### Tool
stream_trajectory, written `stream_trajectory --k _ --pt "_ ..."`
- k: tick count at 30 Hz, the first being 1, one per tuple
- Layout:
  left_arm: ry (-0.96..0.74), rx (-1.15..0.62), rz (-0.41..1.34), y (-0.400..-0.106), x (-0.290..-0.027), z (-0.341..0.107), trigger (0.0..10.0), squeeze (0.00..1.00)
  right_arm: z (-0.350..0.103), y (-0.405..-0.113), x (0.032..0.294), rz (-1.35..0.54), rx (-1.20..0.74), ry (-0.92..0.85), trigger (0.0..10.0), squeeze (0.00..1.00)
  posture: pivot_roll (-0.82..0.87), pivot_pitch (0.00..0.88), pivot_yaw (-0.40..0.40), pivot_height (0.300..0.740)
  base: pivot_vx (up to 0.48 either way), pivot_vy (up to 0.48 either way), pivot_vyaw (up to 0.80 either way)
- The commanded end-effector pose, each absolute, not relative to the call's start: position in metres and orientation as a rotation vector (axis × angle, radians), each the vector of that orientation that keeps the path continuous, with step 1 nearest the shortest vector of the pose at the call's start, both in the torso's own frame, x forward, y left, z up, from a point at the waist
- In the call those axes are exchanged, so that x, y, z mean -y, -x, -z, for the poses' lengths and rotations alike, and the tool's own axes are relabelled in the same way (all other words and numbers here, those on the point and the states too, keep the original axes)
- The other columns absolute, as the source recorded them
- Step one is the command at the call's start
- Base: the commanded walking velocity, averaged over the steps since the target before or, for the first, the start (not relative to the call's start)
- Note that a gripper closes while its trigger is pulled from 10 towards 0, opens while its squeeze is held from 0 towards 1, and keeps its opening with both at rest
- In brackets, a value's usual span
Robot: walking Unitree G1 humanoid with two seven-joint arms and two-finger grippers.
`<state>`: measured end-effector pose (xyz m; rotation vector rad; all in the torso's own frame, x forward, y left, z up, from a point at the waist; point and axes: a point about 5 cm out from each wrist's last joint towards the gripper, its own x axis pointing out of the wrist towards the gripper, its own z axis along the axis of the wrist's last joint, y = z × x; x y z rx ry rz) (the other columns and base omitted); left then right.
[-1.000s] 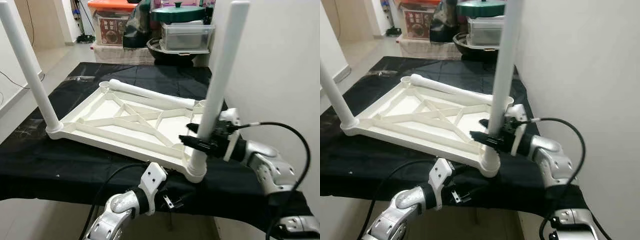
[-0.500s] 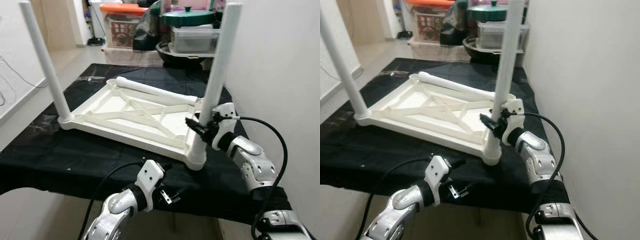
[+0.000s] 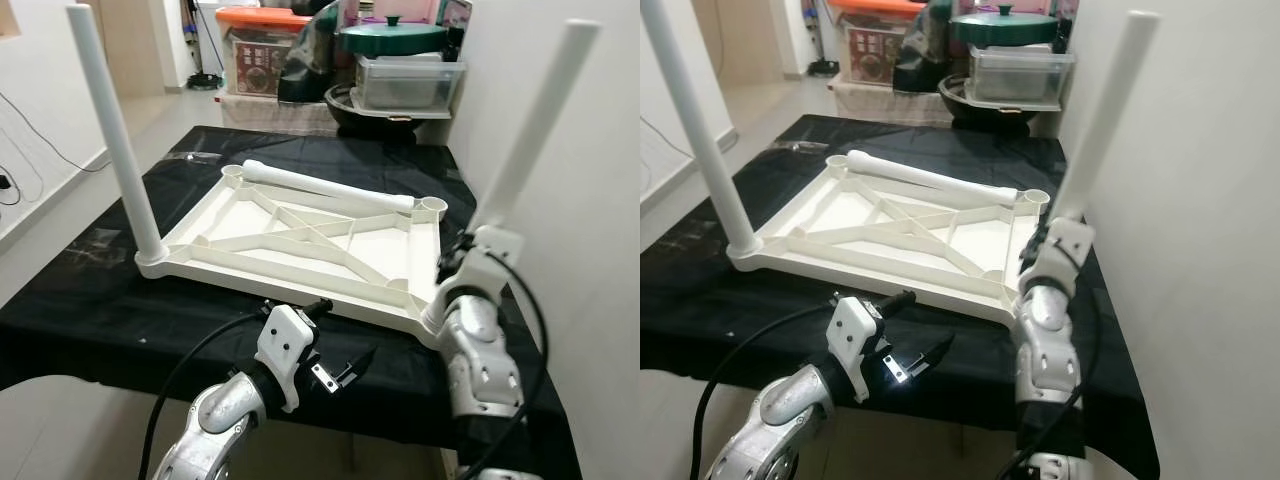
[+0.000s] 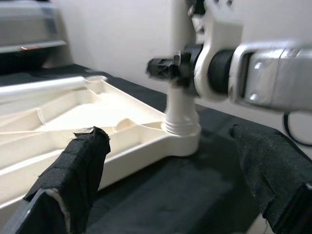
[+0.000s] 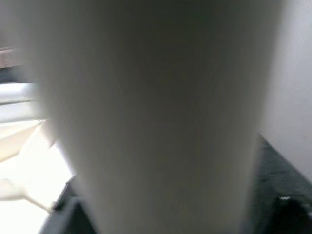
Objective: Building children table
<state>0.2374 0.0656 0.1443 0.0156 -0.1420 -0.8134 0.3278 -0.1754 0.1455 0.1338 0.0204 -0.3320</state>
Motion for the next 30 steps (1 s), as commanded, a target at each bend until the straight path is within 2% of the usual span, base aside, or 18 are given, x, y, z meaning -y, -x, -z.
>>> stream_trajectory --k 1,2,3,4,6,7,11,13,14,15,17,19,20,25,26,30 --pt "0.0 0.107 0.827 -0.233 -0.063 -0.139 10.0 0.0 -0.163 -0.331 0.177 0.269 0.115 -0.088 10.0 1.0 0.19 0.0 -0.064 0.74 0.0 0.0 0.0" --pt "0.0 0.107 0.827 -0.233 -0.063 -0.139 10.0 0.0 -0.163 -0.331 0.177 0.269 0.115 -0.088 10.0 1.0 0.19 0.0 -0.064 0.74 0.0 0.0 0.0" --pt "0.004 0.101 0.822 -0.232 -0.063 -0.138 10.0 0.0 -0.17 -0.332 0.18 0.196 0.167 -0.095 10.0 0.0 0.19 0.0 -0.065 0.74 0.0 0.0 0.0" --pt "0.004 0.101 0.822 -0.232 -0.063 -0.138 10.0 0.0 -0.17 -0.332 0.18 0.196 0.167 -0.095 10.0 0.0 0.19 0.0 -0.065 0.74 0.0 0.0 0.0" --pt "0.013 0.09 0.823 -0.231 -0.062 -0.137 10.0 0.0 -0.18 -0.336 0.19 -0.079 0.178 -0.184 10.0 0.0 0.19 0.0 -0.059 0.74 0.0 0.0 0.0" --pt "0.013 0.09 0.823 -0.231 -0.062 -0.137 10.0 0.0 -0.18 -0.336 0.19 -0.079 0.178 -0.184 10.0 0.0 0.19 0.0 -0.059 0.74 0.0 0.0 0.0" --pt "0.022 0.066 0.869 -0.228 -0.057 -0.134 10.0 0.0 -0.191 -0.327 0.19 -0.669 0.077 -0.265 10.0 0.0 0.19 0.0 -0.061 0.74 0.0 0.0 0.0" --pt "0.022 0.066 0.869 -0.228 -0.057 -0.134 10.0 0.0 -0.191 -0.327 0.19 -0.669 0.077 -0.265 10.0 0.0 0.19 0.0 -0.061 0.74 0.0 0.0 0.0" --pt "0.024 0.061 0.881 -0.227 -0.056 -0.134 10.0 0.0 -0.192 -0.322 0.186 -0.798 0.059 -0.228 10.0 0.0 0.19 0.0 -0.063 0.74 0.0 0.0 0.0" --pt "0.024 0.061 0.881 -0.227 -0.056 -0.134 10.0 0.0 -0.192 -0.322 0.186 -0.798 0.059 -0.228 10.0 0.0 0.19 0.0 -0.063 0.74 0.0 0.0 0.0" --pt "0.023 0.061 0.89 -0.225 -0.055 -0.134 10.0 0.0 -0.187 -0.32 0.176 -0.998 -0.012 -0.15 10.0 0.0 0.21 0.0 -0.069 0.74 0.0 0.0 0.0" --pt "0.023 0.061 0.89 -0.225 -0.055 -0.134 10.0 0.0 -0.187 -0.32 0.176 -0.998 -0.012 -0.15 10.0 0.0 0.21 0.0 -0.069 0.74 0.0 0.0 0.0" --pt "0.024 0.061 0.894 -0.225 -0.055 -0.134 10.0 0.0 -0.182 -0.322 0.169 -1.064 -0.045 -0.112 10.0 0.0 0.21 0.0 -0.069 0.74 0.0 0.0 0.0" --pt "0.025 0.06 0.897 -0.225 -0.055 -0.133 10.0 0.0 -0.163 -0.327 0.154 -1.134 -0.145 -0.006 10.0 0.0 0.22 0.0 -0.07 0.74 0.0 0.0 0.0" --pt "0.024 0.058 0.897 -0.225 -0.056 -0.132 10.0 0.0 -0.159 -0.327 0.152 -1.137 -0.161 -0.017 0.0 0.0 0.22 0.0 -0.067 0.74 0.0 0.0 0.0" --pt "0.023 0.056 0.896 -0.225 -0.056 -0.131 10.0 0.0 -0.158 -0.326 0.152 -1.13 -0.156 -0.016 0.0 0.0 0.22 0.0 -0.066 0.74 0.0 0.0 0.0"
